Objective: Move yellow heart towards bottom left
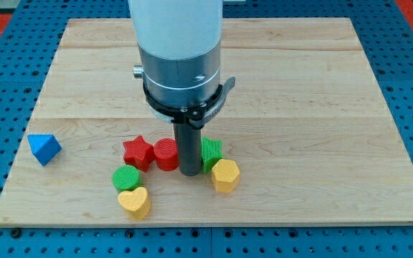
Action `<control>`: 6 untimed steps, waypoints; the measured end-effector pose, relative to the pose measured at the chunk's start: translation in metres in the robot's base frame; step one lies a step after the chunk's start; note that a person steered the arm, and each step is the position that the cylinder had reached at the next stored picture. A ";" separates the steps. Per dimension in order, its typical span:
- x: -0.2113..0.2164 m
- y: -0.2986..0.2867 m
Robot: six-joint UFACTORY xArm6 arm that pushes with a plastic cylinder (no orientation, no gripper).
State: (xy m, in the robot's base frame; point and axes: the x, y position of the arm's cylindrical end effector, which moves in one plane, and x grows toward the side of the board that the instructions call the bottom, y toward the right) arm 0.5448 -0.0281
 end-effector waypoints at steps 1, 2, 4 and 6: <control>0.016 0.009; 0.020 0.043; 0.029 0.064; 0.074 0.030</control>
